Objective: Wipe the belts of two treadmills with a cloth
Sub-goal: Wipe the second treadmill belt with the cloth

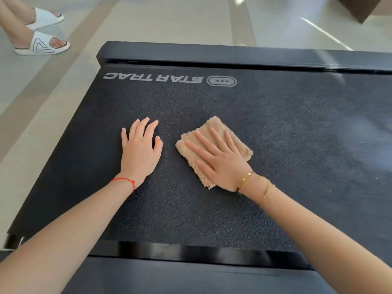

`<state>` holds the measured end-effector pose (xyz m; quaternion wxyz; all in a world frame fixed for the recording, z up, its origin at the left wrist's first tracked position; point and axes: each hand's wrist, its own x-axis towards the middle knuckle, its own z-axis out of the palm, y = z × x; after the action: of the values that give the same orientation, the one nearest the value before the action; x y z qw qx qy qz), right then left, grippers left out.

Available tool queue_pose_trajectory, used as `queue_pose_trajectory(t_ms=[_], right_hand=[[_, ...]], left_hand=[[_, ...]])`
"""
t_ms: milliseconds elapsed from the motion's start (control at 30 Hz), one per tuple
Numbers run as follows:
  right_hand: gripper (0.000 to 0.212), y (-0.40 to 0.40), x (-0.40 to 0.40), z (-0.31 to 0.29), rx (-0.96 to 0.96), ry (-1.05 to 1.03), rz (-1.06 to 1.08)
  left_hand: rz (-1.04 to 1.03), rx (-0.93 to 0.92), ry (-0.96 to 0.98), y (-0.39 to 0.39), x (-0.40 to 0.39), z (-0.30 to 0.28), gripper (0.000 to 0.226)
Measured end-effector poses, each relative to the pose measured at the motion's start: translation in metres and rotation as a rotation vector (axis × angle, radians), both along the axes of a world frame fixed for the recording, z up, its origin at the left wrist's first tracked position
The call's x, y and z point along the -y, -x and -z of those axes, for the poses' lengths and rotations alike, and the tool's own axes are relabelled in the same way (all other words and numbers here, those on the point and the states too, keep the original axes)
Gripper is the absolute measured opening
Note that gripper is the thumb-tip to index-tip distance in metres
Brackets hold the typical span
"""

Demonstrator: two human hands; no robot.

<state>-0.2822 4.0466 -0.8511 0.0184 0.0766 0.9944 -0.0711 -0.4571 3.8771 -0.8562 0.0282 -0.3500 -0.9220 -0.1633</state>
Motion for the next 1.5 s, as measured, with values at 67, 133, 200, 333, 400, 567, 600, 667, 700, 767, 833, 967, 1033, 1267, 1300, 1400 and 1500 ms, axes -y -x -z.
queue_pose_trajectory(t_ms=[67,133,200,333,400,567,600,667,700,767,833,967,1033,1267,1300,1400,1500], right_hand=[[0.054,-0.005,-0.012,-0.001,-0.016,0.026,0.021],[0.053,0.000,-0.036,-0.001,-0.019,0.007,0.128],[0.053,0.014,-0.063,-0.003,0.026,-0.002,0.277],[0.054,0.031,-0.072,-0.006,0.080,-0.012,0.417],[0.054,0.023,-0.048,-0.006,0.073,-0.021,0.348],[0.056,-0.034,0.036,-0.008,0.048,-0.025,-0.004],[0.056,-0.047,0.049,-0.007,0.040,-0.015,-0.057],[0.055,-0.067,0.058,-0.004,0.030,0.010,-0.108],[0.055,-0.072,0.053,-0.004,0.025,0.013,-0.116],[0.055,-0.068,0.035,-0.005,0.023,-0.001,-0.063],[0.055,-0.054,0.012,-0.007,0.031,-0.007,0.088],[0.054,-0.031,-0.008,-0.013,0.075,-0.017,0.317],[0.055,-0.035,0.012,-0.011,0.070,-0.026,0.248],[0.054,-0.095,0.068,-0.005,0.023,-0.015,-0.071],[0.054,-0.101,0.062,-0.005,0.013,-0.008,-0.052],[0.055,-0.107,0.027,-0.006,0.023,-0.015,0.072],[0.054,-0.087,-0.021,-0.007,0.047,-0.006,0.316]], left_hand=[[0.000,0.005,0.002,0.001,0.001,0.000,0.047],[0.002,0.009,0.003,0.001,0.001,0.000,0.047],[0.005,0.012,-0.005,0.002,0.001,0.000,0.047],[0.006,0.009,-0.013,0.001,0.000,-0.001,0.046],[0.008,0.004,-0.007,0.001,0.000,-0.001,0.046],[0.015,-0.005,-0.010,0.000,0.001,0.000,0.046],[0.016,-0.006,-0.012,0.000,0.001,0.000,0.046],[0.020,-0.009,-0.009,0.000,0.002,0.000,0.046],[0.021,-0.009,-0.004,-0.001,0.002,0.000,0.047],[0.023,-0.005,0.012,-0.001,0.002,-0.001,0.047],[0.026,0.003,0.025,-0.002,0.003,-0.001,0.048],[0.029,0.031,0.040,-0.007,0.007,-0.003,0.050],[0.025,0.036,0.046,-0.013,0.009,-0.002,0.051],[0.001,0.070,0.057,-0.030,0.004,-0.003,0.052],[0.006,0.071,0.057,-0.031,0.003,-0.003,0.052],[0.052,0.058,0.060,-0.034,-0.002,-0.002,0.051],[0.068,0.062,0.055,-0.035,-0.007,-0.002,0.051]])
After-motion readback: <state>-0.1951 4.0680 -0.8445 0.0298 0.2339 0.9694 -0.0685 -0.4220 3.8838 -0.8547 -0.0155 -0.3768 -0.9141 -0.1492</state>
